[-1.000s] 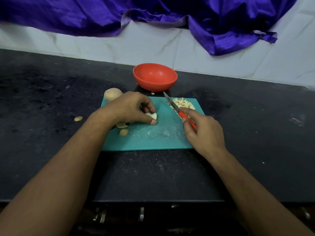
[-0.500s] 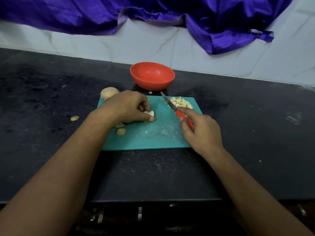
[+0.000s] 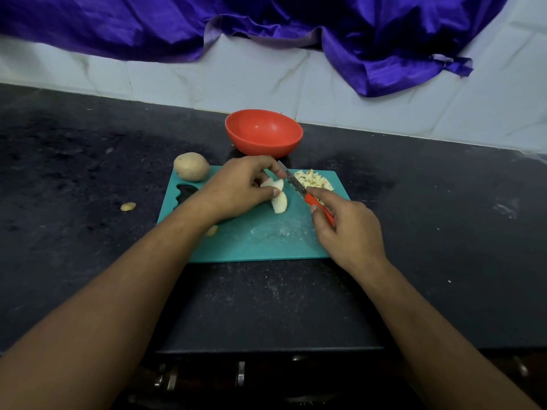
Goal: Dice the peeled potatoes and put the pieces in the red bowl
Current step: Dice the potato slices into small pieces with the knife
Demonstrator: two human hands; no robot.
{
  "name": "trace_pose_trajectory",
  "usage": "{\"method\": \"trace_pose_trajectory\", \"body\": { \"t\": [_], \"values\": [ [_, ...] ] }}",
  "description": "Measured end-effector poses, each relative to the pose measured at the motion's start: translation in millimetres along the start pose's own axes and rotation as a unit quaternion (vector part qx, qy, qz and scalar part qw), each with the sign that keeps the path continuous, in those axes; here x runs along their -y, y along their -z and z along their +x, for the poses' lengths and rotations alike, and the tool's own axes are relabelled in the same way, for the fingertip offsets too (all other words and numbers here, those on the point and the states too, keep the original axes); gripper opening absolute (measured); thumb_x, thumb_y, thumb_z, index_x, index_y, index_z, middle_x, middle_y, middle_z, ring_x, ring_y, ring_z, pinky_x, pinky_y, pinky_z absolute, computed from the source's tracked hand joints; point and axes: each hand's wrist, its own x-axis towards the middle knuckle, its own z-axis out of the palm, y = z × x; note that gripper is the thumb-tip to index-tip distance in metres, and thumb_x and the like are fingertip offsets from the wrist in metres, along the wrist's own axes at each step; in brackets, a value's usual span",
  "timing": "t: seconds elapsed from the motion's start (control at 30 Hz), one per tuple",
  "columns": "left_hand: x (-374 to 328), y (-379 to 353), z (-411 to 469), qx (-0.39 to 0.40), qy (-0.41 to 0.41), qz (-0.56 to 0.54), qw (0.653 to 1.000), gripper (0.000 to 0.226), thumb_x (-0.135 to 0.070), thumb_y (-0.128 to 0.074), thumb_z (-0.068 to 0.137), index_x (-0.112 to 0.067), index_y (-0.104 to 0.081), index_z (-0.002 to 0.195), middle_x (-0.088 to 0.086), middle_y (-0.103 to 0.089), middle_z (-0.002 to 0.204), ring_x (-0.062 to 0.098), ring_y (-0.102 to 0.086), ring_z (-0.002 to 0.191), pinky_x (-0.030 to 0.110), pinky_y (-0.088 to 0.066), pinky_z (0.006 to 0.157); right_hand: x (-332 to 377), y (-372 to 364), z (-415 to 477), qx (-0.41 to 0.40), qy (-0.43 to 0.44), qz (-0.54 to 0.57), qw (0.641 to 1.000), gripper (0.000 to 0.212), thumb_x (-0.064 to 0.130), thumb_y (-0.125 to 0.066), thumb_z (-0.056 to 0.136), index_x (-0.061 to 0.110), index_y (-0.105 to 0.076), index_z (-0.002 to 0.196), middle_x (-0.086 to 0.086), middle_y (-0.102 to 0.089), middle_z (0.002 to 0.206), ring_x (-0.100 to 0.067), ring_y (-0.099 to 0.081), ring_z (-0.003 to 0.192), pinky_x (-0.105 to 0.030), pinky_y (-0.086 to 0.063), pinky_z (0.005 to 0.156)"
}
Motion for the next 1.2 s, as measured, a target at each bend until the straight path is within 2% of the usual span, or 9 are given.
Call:
{"method": "trace_pose_trajectory", "body": {
  "t": [0.1,0.2,0.37,0.47,0.6,0.77,0.9,1.0,1.2],
  "values": [
    [-0.2,-8.8,1.6,-0.014,0.005,0.029,0.999,0.017,-0.024,-0.074,0.092,-0.033,-0.075,0.107,-0.013,-0.067,0.090,0.002,-0.062,0.085,0.030,-0.054,0.082,-0.5,-0.1,0.1,0.002,0.000,-0.003,1.000,0.040,0.036,-0.053,0.101,0.037,-0.060,0.140,0.007,-0.075,0.107,-0.012,-0.061,0.074,-0.030,-0.046,0.066],
    [0.8,-10.4,3.2,-0.035,0.008,0.066,0.997,0.005,-0.028,-0.075,0.092,-0.030,-0.077,0.095,-0.019,-0.067,0.086,0.001,-0.062,0.083,0.038,-0.056,0.081,-0.8,-0.8,0.1,0.002,-0.002,-0.005,1.000,0.040,0.036,-0.052,0.101,0.038,-0.059,0.140,0.008,-0.075,0.104,-0.006,-0.052,0.066,-0.029,-0.044,0.063],
    [3.1,-6.1,5.2,-0.076,-0.031,0.027,0.996,0.011,-0.024,-0.070,0.096,-0.028,-0.079,0.102,-0.021,-0.069,0.095,-0.003,-0.063,0.090,0.025,-0.051,0.082,-0.9,-0.9,0.0,-0.001,-0.009,0.005,1.000,0.039,0.035,-0.054,0.100,0.037,-0.060,0.139,0.008,-0.072,0.089,-0.005,-0.045,0.059,-0.028,-0.040,0.061],
    [4.4,-8.4,8.9,-0.001,-0.074,0.020,0.997,0.026,-0.013,-0.062,0.099,-0.031,-0.078,0.110,-0.021,-0.066,0.098,-0.005,-0.059,0.093,0.018,-0.045,0.081,-0.6,-0.6,0.5,-0.009,-0.018,0.014,1.000,0.038,0.034,-0.055,0.100,0.037,-0.062,0.138,0.007,-0.074,0.090,-0.008,-0.052,0.064,-0.031,-0.045,0.064],
    [6.7,-17.8,16.1,0.081,-0.100,0.082,0.988,0.031,-0.009,-0.059,0.100,-0.030,-0.076,0.114,-0.021,-0.063,0.105,0.008,-0.059,0.102,0.038,-0.050,0.094,-0.3,0.5,0.3,-0.007,-0.023,0.023,0.999,0.038,0.034,-0.055,0.101,0.035,-0.062,0.138,0.007,-0.076,0.101,-0.010,-0.058,0.069,-0.031,-0.049,0.066],
    [11.7,-15.4,19.0,0.050,-0.104,0.144,0.983,0.025,-0.027,-0.063,0.098,-0.039,-0.071,0.117,-0.017,-0.062,0.107,0.012,-0.053,0.105,0.046,-0.049,0.093,-1.2,0.3,0.5,-0.019,-0.032,0.036,0.999,0.037,0.034,-0.055,0.101,0.035,-0.063,0.137,0.012,-0.066,0.077,-0.003,-0.045,0.054,-0.027,-0.037,0.061],
    [12.8,-9.6,17.6,0.094,-0.103,0.175,0.975,0.028,-0.051,-0.064,0.093,-0.040,-0.069,0.119,-0.019,-0.059,0.107,0.008,-0.050,0.105,0.046,-0.048,0.093,-1.7,0.7,0.6,-0.019,-0.036,0.043,0.998,0.038,0.034,-0.056,0.100,0.035,-0.063,0.137,0.008,-0.074,0.089,-0.003,-0.043,0.057,-0.026,-0.037,0.063],
    [10.0,-4.5,17.4,0.100,-0.091,0.195,0.971,0.023,-0.051,-0.067,0.092,-0.041,-0.070,0.113,-0.020,-0.057,0.105,0.007,-0.049,0.105,0.043,-0.044,0.092,-1.9,0.7,0.8,-0.016,-0.038,0.043,0.998,0.038,0.035,-0.056,0.101,0.035,-0.062,0.138,0.008,-0.074,0.093,-0.004,-0.045,0.058,-0.026,-0.038,0.063],
    [7.6,6.6,11.8,0.041,-0.048,0.251,0.966,0.021,-0.054,-0.070,0.089,-0.035,-0.071,0.099,-0.019,-0.064,0.095,0.005,-0.057,0.094,0.035,-0.039,0.083,-0.2,2.0,0.8,-0.007,-0.040,0.036,0.999,0.039,0.035,-0.055,0.101,0.035,-0.061,0.139,0.009,-0.073,0.091,-0.004,-0.051,0.056,-0.027,-0.040,0.060]
  ]
}}
